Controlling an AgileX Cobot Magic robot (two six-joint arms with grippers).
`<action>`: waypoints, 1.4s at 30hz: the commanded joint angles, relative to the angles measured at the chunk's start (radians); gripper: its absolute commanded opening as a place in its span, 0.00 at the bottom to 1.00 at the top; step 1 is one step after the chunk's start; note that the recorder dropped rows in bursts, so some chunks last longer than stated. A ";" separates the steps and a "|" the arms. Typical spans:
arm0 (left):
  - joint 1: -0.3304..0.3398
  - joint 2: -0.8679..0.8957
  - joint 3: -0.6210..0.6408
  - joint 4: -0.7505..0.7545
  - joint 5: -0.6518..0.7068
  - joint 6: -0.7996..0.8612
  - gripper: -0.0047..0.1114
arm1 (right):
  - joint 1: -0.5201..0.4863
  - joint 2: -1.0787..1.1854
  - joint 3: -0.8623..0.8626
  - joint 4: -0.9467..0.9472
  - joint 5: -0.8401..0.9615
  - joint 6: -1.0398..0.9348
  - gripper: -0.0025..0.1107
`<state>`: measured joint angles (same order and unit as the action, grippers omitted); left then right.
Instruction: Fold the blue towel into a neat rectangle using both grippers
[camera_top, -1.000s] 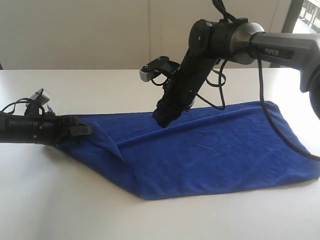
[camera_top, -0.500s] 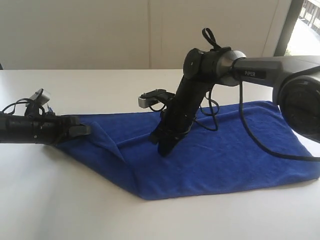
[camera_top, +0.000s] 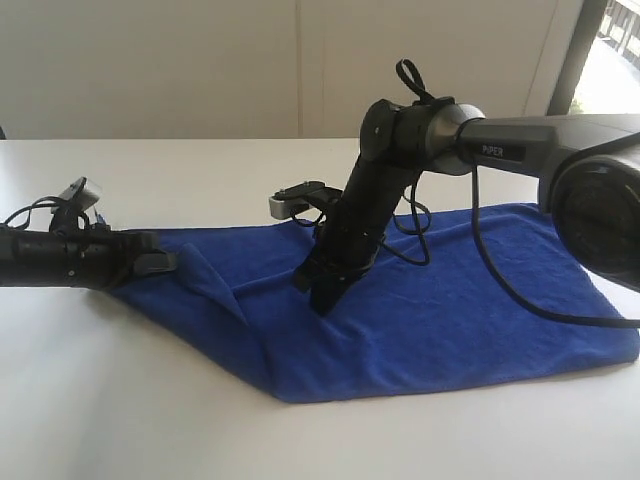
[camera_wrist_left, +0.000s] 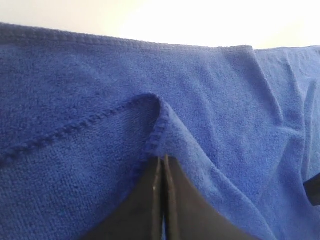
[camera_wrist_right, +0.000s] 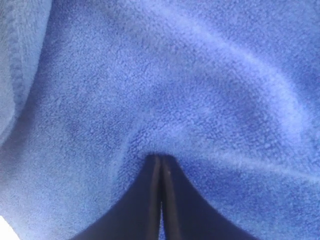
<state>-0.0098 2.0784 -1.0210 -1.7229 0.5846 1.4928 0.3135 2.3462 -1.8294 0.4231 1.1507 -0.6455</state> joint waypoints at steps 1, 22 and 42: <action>-0.003 -0.017 -0.005 0.003 0.020 0.002 0.04 | 0.007 0.019 0.006 -0.027 -0.001 -0.013 0.02; -0.002 -0.060 -0.040 0.236 -0.006 -0.129 0.38 | 0.007 0.019 0.006 -0.063 -0.013 -0.004 0.02; -0.007 0.005 -0.103 0.179 -0.004 -0.133 0.40 | 0.007 0.019 0.006 -0.063 -0.013 -0.004 0.02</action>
<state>-0.0098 2.0830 -1.1205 -1.5265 0.5598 1.3647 0.3179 2.3462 -1.8298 0.3977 1.1404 -0.6455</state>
